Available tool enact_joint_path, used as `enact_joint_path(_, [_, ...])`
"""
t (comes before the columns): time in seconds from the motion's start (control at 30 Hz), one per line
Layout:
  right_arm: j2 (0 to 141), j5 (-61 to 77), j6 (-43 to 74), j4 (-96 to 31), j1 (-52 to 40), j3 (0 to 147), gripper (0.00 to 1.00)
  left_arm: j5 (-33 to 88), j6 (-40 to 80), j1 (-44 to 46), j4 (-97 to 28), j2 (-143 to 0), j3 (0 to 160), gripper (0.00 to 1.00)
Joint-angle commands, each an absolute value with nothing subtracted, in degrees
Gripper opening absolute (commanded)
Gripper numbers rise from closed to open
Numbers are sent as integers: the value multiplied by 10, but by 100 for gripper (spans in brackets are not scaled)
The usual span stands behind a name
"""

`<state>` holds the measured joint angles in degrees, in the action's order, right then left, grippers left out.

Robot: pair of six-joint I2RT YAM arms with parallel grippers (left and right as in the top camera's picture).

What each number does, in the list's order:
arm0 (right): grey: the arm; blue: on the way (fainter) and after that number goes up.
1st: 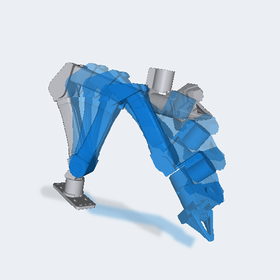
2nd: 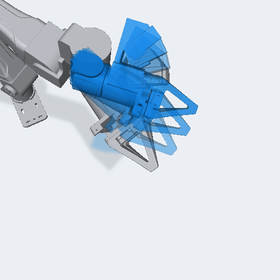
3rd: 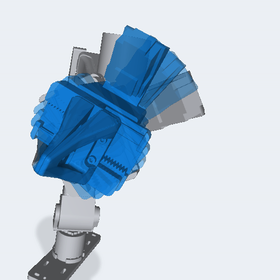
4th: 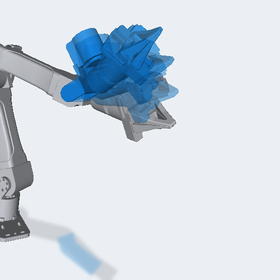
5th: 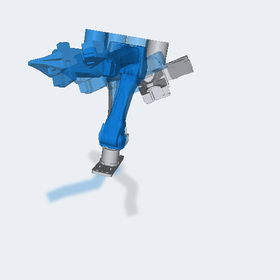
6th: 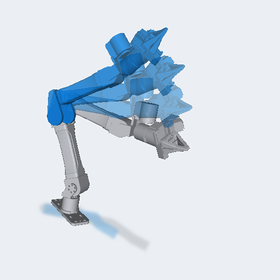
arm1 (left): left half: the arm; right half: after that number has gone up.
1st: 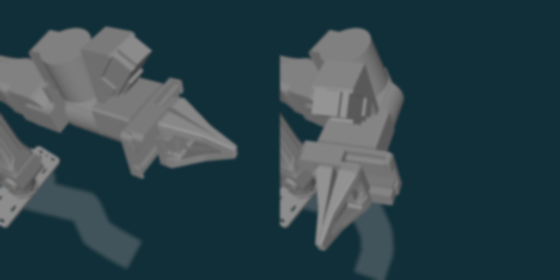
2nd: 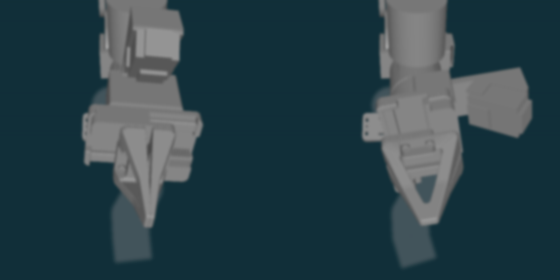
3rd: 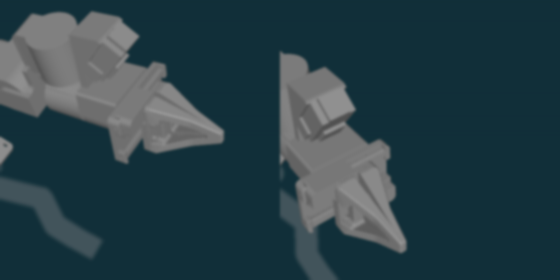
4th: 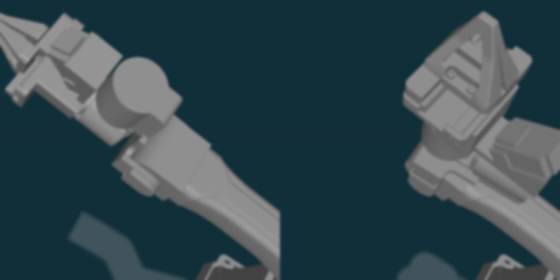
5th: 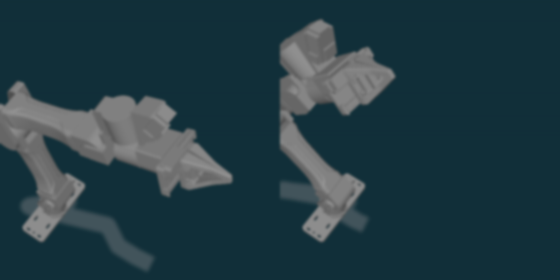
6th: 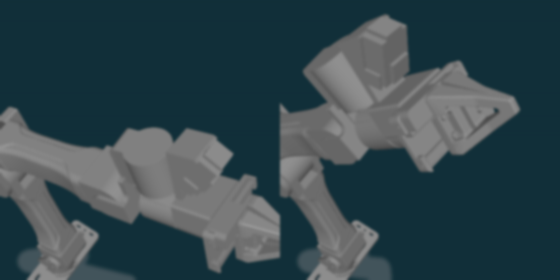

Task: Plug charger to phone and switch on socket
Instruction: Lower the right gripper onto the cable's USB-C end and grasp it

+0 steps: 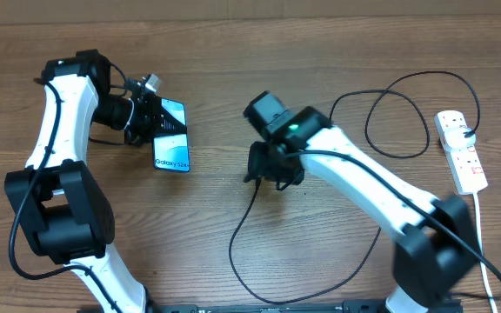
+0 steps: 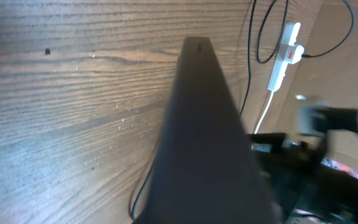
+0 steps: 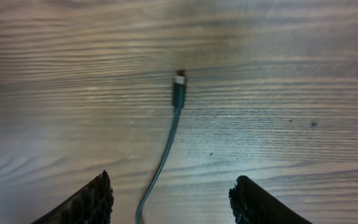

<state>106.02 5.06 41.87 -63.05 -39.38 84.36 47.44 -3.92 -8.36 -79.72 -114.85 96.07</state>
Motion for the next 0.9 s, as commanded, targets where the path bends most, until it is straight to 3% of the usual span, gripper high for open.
enact_joint_path(0.0, [1104, 41, 474, -630, -416, 847, 61, 506, -24, -88, -775, -1131, 951, 4])
enact_joint_path(0.17, [1157, 36, 482, -601, -433, 847, 60, 504, 18, -98, -732, -1131, 949, 4])
enact_joint_path(0.3, [1192, 30, 484, -590, -434, 847, 50, 504, 29, -105, -719, -1131, 949, 4])
enact_joint_path(0.4, [1209, 30, 484, -591, -433, 846, 39, 495, 28, -106, -720, -1131, 949, 4])
enact_joint_path(0.47, [1217, 22, 484, -595, -427, 846, 24, 485, 28, -106, -723, -1131, 949, 4])
enact_joint_path(0.6, [1217, -22, 477, -619, -398, 848, 6, 479, 28, -106, -728, -1131, 949, 4])
enact_joint_path(0.87, [1217, 23, 364, -616, -278, 848, 4, 479, 28, -106, -728, -1131, 949, 4])
